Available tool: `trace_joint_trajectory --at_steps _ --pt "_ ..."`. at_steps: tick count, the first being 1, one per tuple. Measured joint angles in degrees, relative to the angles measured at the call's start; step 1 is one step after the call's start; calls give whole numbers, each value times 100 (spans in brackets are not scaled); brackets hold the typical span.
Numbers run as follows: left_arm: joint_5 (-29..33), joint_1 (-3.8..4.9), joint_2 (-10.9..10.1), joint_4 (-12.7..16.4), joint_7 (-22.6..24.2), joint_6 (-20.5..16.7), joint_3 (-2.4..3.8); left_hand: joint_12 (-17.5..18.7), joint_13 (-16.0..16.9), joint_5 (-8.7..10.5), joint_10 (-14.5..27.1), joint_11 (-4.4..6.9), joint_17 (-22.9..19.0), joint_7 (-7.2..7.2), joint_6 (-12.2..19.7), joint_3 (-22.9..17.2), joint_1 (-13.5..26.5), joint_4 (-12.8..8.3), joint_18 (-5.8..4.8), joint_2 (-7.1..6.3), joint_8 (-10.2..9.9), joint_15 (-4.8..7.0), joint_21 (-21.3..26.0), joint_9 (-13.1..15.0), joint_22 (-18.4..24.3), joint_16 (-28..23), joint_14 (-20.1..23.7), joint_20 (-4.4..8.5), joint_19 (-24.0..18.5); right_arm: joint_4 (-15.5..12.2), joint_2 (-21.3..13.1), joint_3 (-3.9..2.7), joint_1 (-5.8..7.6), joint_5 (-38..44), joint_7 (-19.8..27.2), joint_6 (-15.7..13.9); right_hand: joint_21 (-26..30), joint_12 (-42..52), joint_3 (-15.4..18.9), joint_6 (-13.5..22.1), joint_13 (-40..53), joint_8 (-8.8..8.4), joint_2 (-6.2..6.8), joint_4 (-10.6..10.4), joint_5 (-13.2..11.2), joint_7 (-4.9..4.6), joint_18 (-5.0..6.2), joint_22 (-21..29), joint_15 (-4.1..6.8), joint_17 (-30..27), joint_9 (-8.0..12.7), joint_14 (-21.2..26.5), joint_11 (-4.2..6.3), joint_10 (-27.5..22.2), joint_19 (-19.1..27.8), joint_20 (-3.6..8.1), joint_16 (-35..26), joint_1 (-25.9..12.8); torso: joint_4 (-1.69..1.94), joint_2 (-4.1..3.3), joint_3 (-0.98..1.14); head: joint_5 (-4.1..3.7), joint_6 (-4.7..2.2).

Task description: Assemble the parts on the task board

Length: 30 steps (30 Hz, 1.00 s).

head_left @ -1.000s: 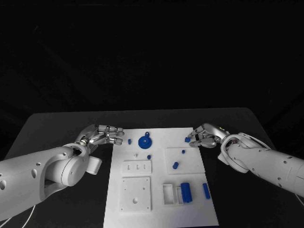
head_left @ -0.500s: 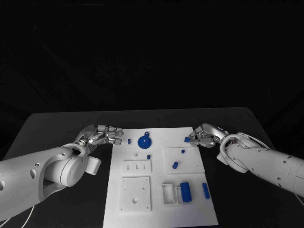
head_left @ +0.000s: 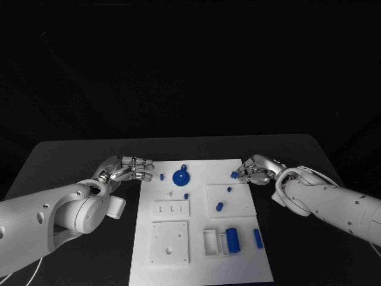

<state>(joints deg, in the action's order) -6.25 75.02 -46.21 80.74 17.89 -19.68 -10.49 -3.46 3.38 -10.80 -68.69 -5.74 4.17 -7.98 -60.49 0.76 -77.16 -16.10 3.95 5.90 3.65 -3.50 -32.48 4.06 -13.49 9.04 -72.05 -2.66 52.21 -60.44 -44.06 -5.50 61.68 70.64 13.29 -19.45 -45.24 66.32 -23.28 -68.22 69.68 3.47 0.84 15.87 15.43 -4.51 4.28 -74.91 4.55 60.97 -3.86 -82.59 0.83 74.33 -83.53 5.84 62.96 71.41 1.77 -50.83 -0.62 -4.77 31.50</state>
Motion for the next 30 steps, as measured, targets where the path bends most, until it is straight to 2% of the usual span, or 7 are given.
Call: trace_joint_trajectory --at_steps 5,6,15,18,30 --pt "0 0 -4 4 -1 0 0 0 0 0 21 -21 0 0 0 0 0 0 0 0 0 0 0 0 0 0 0 0 0 -11 -6 0 -2 4 0 7 -34 0 -56 -135 0 0 23 -7 11 44 1 0 8 6 -14 8 0 0 21 21 0 -23 2 0 1 -2 3" --pt "0 0 -5 5 -1 -1 0 0 0 0 21 -21 0 0 0 0 0 0 0 0 0 0 0 0 0 0 0 0 0 -13 -7 0 -2 4 0 7 -34 0 -56 -155 0 0 23 -7 11 30 1 0 8 10 -14 8 0 0 21 21 0 -23 2 0 1 -2 4" --pt "0 0 -13 9 -2 -1 0 0 0 0 21 -21 0 0 0 0 0 0 0 0 0 0 0 0 -1 0 0 0 0 -37 -18 0 -5 7 -1 9 -56 0 -71 -372 -1 0 23 -22 11 104 3 0 27 20 -29 -12 63 21 40 40 0 -23 3 2 3 -5 8" --pt "0 0 -16 10 -3 -1 0 0 0 0 21 -21 0 0 0 0 0 0 0 0 0 0 0 0 -1 0 0 0 0 -50 -21 0 -7 7 0 12 -56 0 -71 -395 6 0 23 -22 11 85 3 0 27 20 -29 -12 63 21 41 41 0 -23 3 2 3 -6 9" --pt "0 0 -18 10 -4 -1 0 0 0 0 21 -21 0 0 0 0 0 0 0 0 0 0 0 0 -1 0 0 0 0 -74 -24 0 -16 10 6 31 -56 0 -71 -423 15 0 46 -22 10 112 4 0 47 24 -29 9 62 21 41 41 0 -45 3 4 3 0 12"
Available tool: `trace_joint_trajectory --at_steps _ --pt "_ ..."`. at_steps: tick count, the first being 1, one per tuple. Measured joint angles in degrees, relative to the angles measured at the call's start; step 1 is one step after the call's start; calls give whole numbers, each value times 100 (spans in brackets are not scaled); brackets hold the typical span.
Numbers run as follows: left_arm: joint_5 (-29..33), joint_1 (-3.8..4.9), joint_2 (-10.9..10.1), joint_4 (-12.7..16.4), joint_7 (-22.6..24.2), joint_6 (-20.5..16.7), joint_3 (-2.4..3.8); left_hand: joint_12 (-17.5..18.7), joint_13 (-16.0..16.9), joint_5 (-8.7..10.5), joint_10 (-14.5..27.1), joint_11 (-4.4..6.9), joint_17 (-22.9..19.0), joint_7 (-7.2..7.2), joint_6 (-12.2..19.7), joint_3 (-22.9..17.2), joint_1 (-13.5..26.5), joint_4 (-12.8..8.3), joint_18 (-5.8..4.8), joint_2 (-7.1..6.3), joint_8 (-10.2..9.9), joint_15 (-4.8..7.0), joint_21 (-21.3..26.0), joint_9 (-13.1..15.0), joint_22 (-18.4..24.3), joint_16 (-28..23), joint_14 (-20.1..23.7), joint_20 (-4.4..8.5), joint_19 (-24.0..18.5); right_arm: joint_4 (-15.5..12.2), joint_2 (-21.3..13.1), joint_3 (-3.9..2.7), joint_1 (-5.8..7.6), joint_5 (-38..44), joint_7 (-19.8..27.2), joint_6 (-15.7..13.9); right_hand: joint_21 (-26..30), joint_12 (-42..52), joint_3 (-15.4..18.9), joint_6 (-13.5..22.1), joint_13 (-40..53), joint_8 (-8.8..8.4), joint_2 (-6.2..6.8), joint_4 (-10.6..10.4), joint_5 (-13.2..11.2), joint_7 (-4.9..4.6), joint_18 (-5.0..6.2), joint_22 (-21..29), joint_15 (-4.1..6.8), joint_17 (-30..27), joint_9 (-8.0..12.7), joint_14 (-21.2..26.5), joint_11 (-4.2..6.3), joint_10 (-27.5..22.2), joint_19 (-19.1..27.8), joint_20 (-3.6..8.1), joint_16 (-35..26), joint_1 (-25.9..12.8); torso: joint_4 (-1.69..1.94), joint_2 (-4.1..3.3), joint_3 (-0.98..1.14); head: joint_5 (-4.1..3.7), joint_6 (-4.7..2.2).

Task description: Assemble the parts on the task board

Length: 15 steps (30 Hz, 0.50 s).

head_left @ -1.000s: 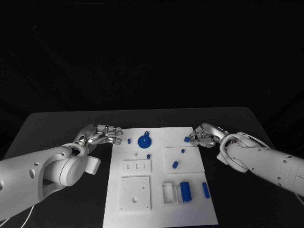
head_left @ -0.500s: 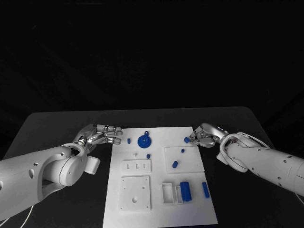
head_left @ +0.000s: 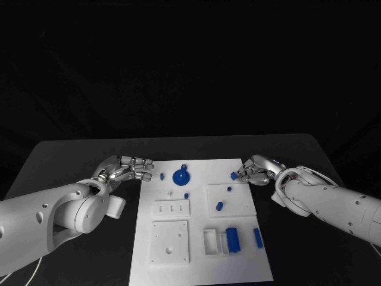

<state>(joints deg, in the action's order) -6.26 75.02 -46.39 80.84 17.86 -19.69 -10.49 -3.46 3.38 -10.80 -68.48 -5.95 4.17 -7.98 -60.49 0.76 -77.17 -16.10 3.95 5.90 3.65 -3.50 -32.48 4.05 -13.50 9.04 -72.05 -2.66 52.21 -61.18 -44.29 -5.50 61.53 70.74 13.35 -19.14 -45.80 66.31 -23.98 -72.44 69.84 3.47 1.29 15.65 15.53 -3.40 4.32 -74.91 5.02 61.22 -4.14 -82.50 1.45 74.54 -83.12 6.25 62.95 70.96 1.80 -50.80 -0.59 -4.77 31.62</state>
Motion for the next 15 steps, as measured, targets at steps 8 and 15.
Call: trace_joint_trajectory --at_steps 8,15 --pt "0 0 -3 -1 -1 0 0 0 0 0 0 0 0 0 0 0 0 0 0 0 0 0 0 0 0 0 0 0 0 -5 -6 0 -6 8 3 18 0 -10 16 -38 4 0 9 16 29 0 0 0 0 6 2 0 0 0 0 0 0 -9 1 -1 -1 -2 3" --pt "0 0 -3 -1 -1 -1 0 0 0 0 0 0 0 0 0 0 -2 0 0 -2 0 0 0 0 -1 0 0 0 0 33 -27 0 -8 18 -3 -14 95 -115 788 499 -79 0 186 -58 507 -110 1 0 -11 -19 22 11 -35 -98 11 -11 -30 -46 2 -1 -2 -11 -12"
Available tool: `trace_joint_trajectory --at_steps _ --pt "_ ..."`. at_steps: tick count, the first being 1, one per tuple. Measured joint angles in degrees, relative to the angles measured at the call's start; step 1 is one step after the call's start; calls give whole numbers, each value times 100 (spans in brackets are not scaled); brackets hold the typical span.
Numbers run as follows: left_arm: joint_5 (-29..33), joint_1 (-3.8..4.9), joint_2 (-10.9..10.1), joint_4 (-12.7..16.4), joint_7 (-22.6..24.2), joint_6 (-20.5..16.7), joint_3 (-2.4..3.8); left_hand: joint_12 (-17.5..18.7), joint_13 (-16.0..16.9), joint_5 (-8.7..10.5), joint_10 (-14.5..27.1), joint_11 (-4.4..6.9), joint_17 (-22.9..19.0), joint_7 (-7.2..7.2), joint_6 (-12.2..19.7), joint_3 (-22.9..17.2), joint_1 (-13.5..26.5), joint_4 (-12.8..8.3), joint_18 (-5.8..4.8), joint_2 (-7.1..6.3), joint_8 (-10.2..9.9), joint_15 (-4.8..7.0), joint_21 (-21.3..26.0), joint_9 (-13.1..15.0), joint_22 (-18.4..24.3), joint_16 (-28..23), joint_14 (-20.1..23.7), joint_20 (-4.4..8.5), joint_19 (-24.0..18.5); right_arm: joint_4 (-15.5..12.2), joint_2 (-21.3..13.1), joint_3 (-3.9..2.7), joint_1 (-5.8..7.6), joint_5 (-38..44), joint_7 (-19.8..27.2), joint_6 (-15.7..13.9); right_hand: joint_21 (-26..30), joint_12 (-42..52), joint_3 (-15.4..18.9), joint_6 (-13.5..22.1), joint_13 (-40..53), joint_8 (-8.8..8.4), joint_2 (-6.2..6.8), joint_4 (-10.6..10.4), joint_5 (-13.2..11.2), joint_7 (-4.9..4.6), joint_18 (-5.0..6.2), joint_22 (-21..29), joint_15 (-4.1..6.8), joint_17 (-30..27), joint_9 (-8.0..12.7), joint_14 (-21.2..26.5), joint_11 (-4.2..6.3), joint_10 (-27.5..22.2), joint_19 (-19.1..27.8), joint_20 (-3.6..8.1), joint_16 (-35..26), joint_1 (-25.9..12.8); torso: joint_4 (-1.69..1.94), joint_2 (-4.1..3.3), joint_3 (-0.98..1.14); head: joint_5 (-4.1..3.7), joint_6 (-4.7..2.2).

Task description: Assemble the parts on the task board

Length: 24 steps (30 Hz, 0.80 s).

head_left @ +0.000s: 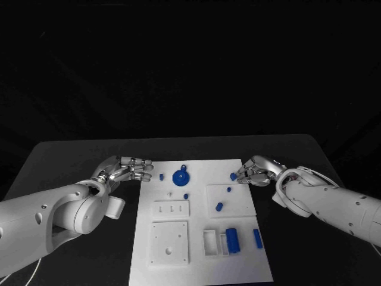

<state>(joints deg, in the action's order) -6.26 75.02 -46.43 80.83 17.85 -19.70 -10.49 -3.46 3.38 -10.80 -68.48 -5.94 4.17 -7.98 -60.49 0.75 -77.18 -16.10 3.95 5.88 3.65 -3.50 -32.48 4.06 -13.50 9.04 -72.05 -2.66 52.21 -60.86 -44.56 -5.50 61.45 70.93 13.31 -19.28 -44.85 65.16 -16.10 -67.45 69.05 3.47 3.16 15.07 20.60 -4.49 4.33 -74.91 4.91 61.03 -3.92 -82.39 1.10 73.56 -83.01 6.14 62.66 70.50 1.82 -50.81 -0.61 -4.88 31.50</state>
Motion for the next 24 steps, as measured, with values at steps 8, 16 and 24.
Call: trace_joint_trajectory --at_steps 8,16,24 --pt "0 0 0 -4 0 0 0 0 0 0 0 0 0 0 0 0 0 0 0 0 0 0 0 0 0 0 0 0 0 14 -19 0 0 3 -6 -72 250 -63 988 604 -120 0 -7 3 182 -148 -1 0 -62 -52 6 63 -120 -120 21 -84 -23 155 -1 0 5 -7 -7" --pt "0 0 4 -6 0 1 0 0 0 0 0 0 0 0 0 0 0 0 0 0 0 0 0 0 0 0 0 0 0 12 13 -1 -1 -2 -4 -125 293 -63 1331 685 -177 0 -66 -53 137 -168 -5 0 -81 -72 6 82 -141 -141 1 -104 -23 259 -1 -1 5 -18 -10" --pt "0 0 5 -7 0 1 0 0 0 0 0 0 0 0 0 0 0 0 0 0 0 0 0 0 -1 0 0 0 0 14 61 -1 -2 -4 1 -127 293 -64 1347 685 -177 0 -81 -38 110 -168 -5 0 -81 -71 5 82 -141 -141 0 -104 -22 274 2 -2 2 -20 -11"
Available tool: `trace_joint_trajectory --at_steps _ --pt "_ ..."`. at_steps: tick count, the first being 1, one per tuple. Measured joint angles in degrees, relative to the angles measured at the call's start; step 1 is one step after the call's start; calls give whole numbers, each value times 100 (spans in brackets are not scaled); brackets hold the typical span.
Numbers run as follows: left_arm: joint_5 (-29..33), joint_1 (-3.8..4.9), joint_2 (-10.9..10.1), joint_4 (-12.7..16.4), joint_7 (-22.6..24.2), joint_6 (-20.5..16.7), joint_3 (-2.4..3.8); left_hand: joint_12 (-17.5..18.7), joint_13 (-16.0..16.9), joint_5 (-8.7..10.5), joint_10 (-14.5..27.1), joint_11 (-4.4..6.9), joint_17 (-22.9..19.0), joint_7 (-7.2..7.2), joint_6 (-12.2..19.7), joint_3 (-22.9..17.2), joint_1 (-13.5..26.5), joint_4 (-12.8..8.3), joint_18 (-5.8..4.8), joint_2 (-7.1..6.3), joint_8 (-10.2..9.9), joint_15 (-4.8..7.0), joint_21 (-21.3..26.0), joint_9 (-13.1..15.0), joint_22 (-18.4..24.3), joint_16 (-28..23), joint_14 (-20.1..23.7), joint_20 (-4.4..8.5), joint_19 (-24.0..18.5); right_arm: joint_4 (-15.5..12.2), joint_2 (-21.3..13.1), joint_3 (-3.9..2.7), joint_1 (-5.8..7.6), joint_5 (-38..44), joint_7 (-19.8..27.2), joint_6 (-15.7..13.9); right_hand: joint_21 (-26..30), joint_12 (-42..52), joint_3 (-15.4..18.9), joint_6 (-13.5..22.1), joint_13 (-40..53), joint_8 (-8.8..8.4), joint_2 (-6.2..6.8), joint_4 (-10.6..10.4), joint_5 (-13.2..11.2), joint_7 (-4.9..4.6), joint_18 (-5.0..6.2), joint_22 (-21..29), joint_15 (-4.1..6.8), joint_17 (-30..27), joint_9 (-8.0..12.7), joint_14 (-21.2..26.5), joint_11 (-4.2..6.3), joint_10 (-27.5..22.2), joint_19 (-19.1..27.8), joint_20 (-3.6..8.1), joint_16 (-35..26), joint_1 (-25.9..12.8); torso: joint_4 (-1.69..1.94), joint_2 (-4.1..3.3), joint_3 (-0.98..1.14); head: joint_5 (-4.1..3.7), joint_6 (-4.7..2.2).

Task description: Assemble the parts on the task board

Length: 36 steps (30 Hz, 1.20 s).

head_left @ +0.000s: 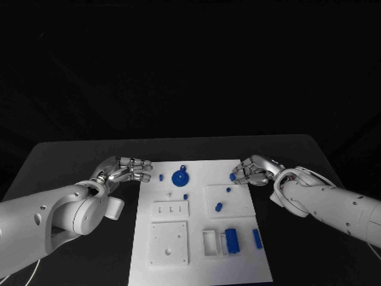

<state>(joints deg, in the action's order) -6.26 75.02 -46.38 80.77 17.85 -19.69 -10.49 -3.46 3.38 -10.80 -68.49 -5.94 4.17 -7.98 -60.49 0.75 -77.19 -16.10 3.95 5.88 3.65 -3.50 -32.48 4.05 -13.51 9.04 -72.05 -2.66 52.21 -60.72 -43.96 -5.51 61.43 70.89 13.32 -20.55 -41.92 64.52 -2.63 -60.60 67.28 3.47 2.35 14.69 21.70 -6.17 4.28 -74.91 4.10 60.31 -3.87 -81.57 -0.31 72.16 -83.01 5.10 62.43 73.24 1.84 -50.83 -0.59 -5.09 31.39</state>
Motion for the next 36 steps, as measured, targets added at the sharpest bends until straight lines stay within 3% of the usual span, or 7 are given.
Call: trace_joint_trajectory --at_steps 6,11,17,36 --pt "0 0 1 0 0 0 0 0 0 0 0 0 0 0 0 0 0 0 0 0 0 0 0 0 0 0 0 0 0 12 32 1 0 0 5 4 0 0 -90 -36 0 0 -64 90 -181 25 -1 0 0 0 0 0 0 0 0 0 0 64 0 -1 -4 4 6" --pt "0 0 2 1 1 0 0 0 0 0 0 0 0 0 0 0 0 0 0 0 0 0 0 0 0 0 0 0 0 18 49 1 -1 0 12 15 0 28 -379 -88 1 0 -83 134 -420 23 -2 0 0 0 0 0 1 1 0 0 0 83 1 -2 -7 4 14" --pt "0 0 2 3 1 0 0 0 0 0 0 0 0 0 0 -16 0 16 0 0 0 0 -45 0 0 0 0 0 0 17 68 0 -1 0 22 34 0 28 -566 -104 -7 0 -83 134 -461 9 -2 0 0 1 0 -1 1 1 20 -20 0 83 0 -2 -4 2 22" --pt "0 0 0 5 0 0 0 0 0 0 0 0 0 0 0 -16 0 16 0 0 0 0 -45 0 0 0 0 0 0 12 101 -1 0 1 44 105 -21 52 -598 -143 -8 0 -83 132 -461 29 -2 0 0 1 5 -1 1 1 20 -20 0 83 -1 -3 0 17 41"
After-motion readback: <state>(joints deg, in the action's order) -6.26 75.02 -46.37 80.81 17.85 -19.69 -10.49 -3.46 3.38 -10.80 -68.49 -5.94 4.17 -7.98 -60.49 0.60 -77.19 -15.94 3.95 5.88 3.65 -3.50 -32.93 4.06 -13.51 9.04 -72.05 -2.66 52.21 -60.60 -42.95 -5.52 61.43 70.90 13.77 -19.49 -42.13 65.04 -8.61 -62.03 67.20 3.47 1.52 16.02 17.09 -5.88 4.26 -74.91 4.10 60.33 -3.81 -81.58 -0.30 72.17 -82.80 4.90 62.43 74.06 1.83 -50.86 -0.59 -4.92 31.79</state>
